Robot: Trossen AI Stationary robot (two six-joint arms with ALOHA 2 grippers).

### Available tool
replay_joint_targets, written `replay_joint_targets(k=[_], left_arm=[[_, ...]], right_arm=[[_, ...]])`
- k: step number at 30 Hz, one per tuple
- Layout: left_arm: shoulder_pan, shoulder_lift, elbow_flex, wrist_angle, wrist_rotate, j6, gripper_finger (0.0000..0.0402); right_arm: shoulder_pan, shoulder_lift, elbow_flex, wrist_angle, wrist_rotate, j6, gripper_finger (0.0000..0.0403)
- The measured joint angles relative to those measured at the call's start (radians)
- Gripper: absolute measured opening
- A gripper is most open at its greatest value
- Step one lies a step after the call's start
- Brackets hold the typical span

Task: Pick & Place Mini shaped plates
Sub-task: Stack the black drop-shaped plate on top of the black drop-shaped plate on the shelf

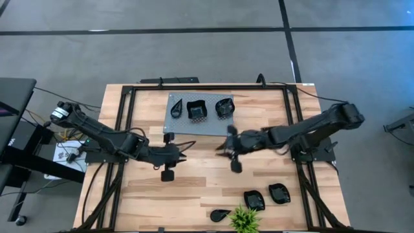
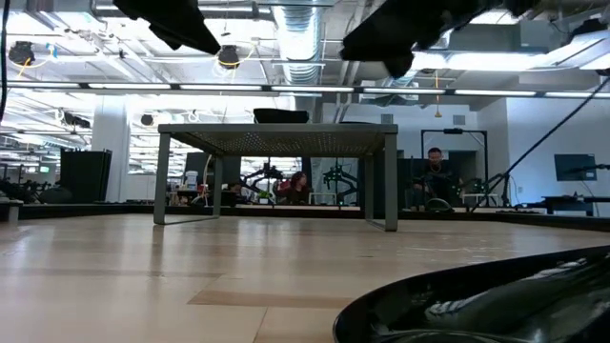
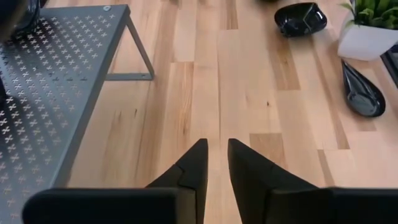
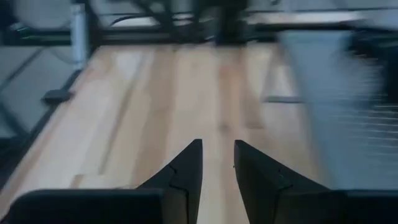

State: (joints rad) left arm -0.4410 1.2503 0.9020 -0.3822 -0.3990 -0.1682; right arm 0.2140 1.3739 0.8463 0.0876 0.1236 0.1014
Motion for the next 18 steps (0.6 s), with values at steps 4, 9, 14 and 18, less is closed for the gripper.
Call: replay_joint_targets(k=[4,9,14,18], left_arm=[[-0.004,0.0,0.0,-0.008,-0.004,0.0,0.0071],[0.012,0.0,0.0,-0.011,-0.004,0.012,0.0076],[0.033,0.0,0.0,-0.013,-0.004,0.015,0.0077],[0.039,0.0,0.0,-0.014,-0.004,0.015,0.0077]], right_arm=[[0.053,0.144,0.062,0.024,-0.097,0.03,0.0087],[0.139,0.298,0.229,-0.102,-0.103,0.165,0.0087],[0.218,0.439,0.424,-0.293,-0.102,0.283,0.0087],[0.271,0.546,0.546,-0.447,-0.104,0.399,0.0087]])
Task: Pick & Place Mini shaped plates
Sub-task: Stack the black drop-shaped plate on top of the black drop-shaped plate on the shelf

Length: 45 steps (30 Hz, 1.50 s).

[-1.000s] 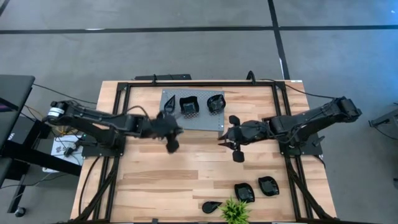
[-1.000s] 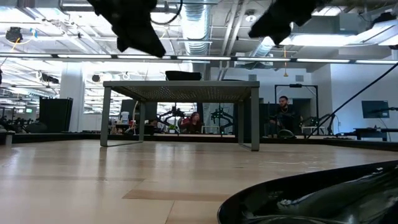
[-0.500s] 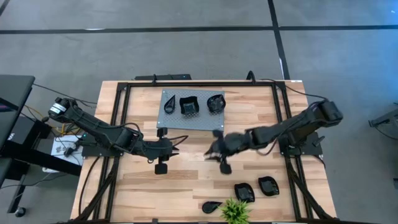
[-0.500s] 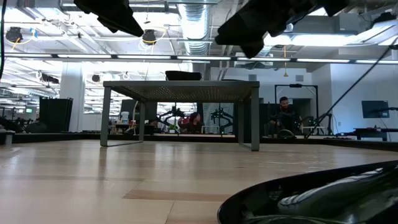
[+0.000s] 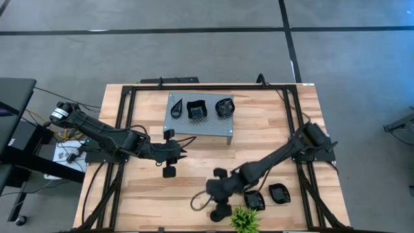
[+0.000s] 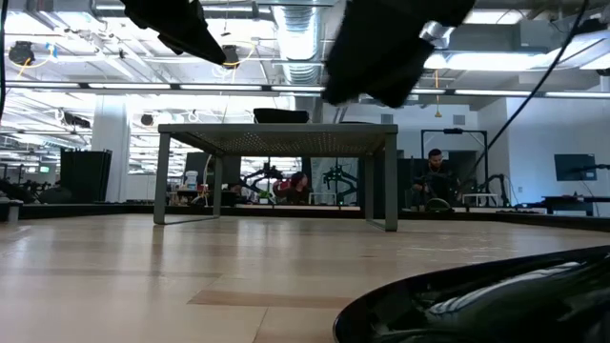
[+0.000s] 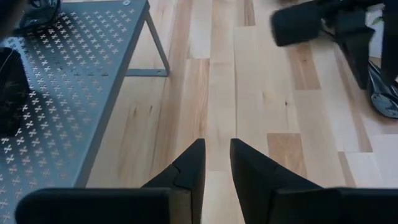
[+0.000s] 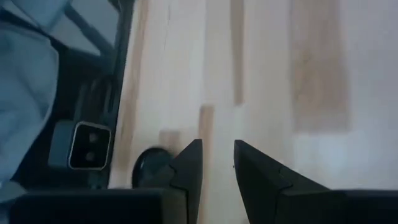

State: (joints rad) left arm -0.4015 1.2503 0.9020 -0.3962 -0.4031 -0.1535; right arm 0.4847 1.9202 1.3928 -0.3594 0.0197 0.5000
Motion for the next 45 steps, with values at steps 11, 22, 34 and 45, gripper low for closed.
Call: replay_joint_targets(k=[11,22,34,45], left_arm=[[0.0,0.0,-0.001,-0.006,0.0,0.0,0.0077],[0.004,0.0,-0.073,-0.001,0.0,0.0,0.0076],[0.005,0.0,-0.073,0.014,0.0,0.0,0.0076],[0.005,0.0,-0.073,0.024,0.0,-0.007,0.0076]], right_arm=[[0.074,0.143,0.108,-0.135,-0.079,0.197,0.0087],[0.063,0.181,0.105,-0.162,-0.132,0.254,0.0087],[0.058,0.209,0.107,-0.157,-0.152,0.235,0.0087],[0.019,0.234,0.108,-0.135,-0.212,0.193,0.0014]])
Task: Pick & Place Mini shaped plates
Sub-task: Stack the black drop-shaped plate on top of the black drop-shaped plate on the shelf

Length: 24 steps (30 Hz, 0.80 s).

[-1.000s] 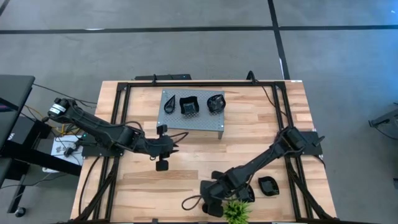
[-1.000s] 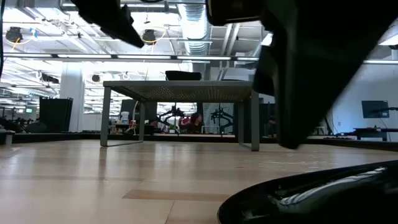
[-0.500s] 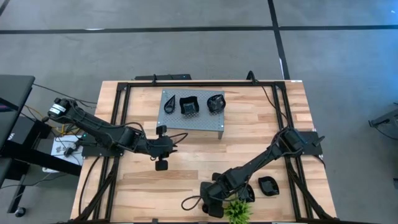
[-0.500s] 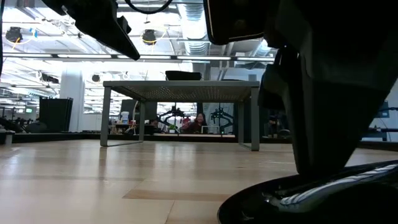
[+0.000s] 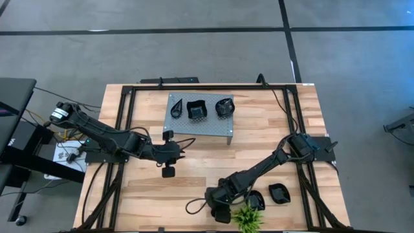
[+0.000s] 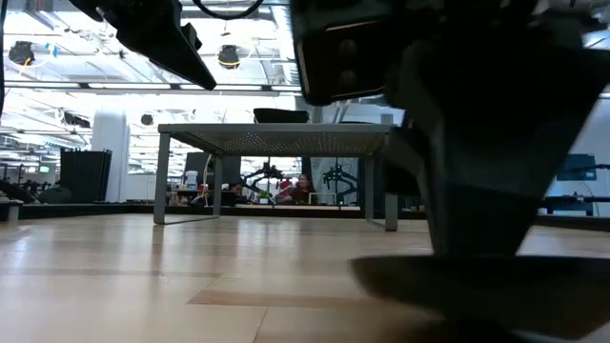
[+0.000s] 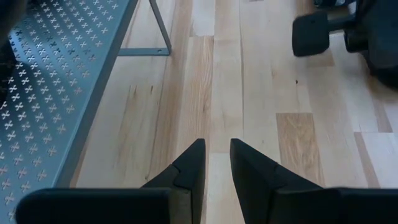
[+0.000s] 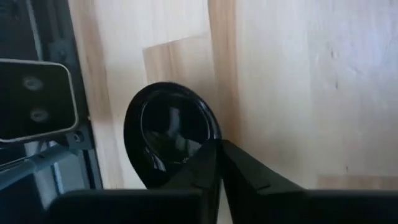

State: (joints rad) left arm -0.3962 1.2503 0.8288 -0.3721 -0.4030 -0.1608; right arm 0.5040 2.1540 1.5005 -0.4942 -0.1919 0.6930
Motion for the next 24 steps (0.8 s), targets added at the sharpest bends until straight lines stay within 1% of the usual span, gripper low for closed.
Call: replay_joint_targets(k=[2,6,10,12,15,18,21,24], left_arm=[[0.0,0.0,0.0,0.004,0.0,0.0,0.0076],[0.0,0.0,0.0,0.007,0.0,0.0,0.0076],[0.0,0.0,0.0,0.014,0.006,0.007,0.0076],[0.0,0.0,0.0,0.014,0.054,0.05,0.0076],[0.0,0.0,-0.001,0.023,0.182,0.166,0.0076],[-0.001,0.0,-0.001,0.064,0.297,0.258,0.0076],[-0.003,0.015,-0.001,0.103,0.372,0.369,0.0076],[-0.003,0.066,-0.001,0.133,0.433,0.491,0.0076]], right_arm=[[-0.013,0.002,0.001,0.016,-0.025,-0.025,0.0008],[-0.042,-0.007,-0.002,0.004,-0.045,-0.045,0.0017],[-0.095,-0.051,-0.006,-0.019,-0.036,-0.075,0.0004],[-0.126,-0.085,-0.005,-0.042,-0.001,-0.122,0.0006],[-0.176,-0.124,-0.003,-0.086,0.092,-0.171,0.0007],[-0.23,-0.146,-0.003,-0.116,0.162,-0.171,0.0002],[-0.277,-0.145,-0.003,-0.109,0.163,-0.167,0.0005],[-0.308,-0.136,-0.004,-0.1,0.143,-0.113,0.0008]])
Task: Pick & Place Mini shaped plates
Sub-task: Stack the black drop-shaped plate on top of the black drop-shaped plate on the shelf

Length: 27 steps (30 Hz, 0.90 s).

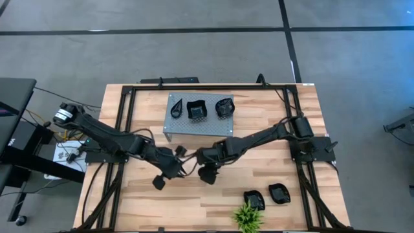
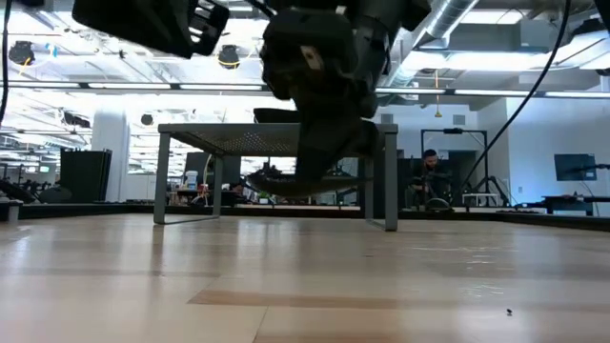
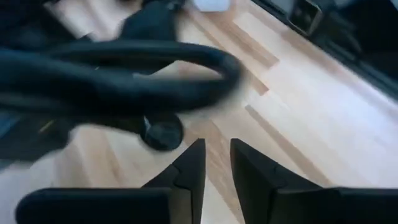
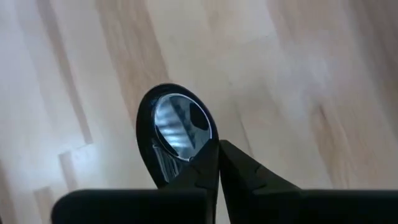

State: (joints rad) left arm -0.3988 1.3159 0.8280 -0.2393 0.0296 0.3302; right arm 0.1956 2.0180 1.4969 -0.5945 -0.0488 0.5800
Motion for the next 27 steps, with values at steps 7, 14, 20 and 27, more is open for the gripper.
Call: replay_joint_targets(k=[7,14,20,27], left_arm=[[0.0,0.176,0.0,0.144,0.013,0.206,0.0097],[0.0,0.289,0.0,0.273,-0.083,0.283,0.0131],[0.001,0.307,0.0,0.282,-0.103,0.28,0.013],[-0.025,0.258,0.0,0.269,-0.141,0.267,0.0102]], right_arm=[[-0.023,-0.004,0.0,0.001,-0.003,0.084,0.0002],[-0.017,-0.005,-0.002,-0.011,-0.004,0.106,0.0005],[-0.013,-0.005,-0.002,-0.017,-0.009,0.152,0.0002],[-0.022,-0.019,0.003,-0.015,-0.035,0.163,0.0004]])
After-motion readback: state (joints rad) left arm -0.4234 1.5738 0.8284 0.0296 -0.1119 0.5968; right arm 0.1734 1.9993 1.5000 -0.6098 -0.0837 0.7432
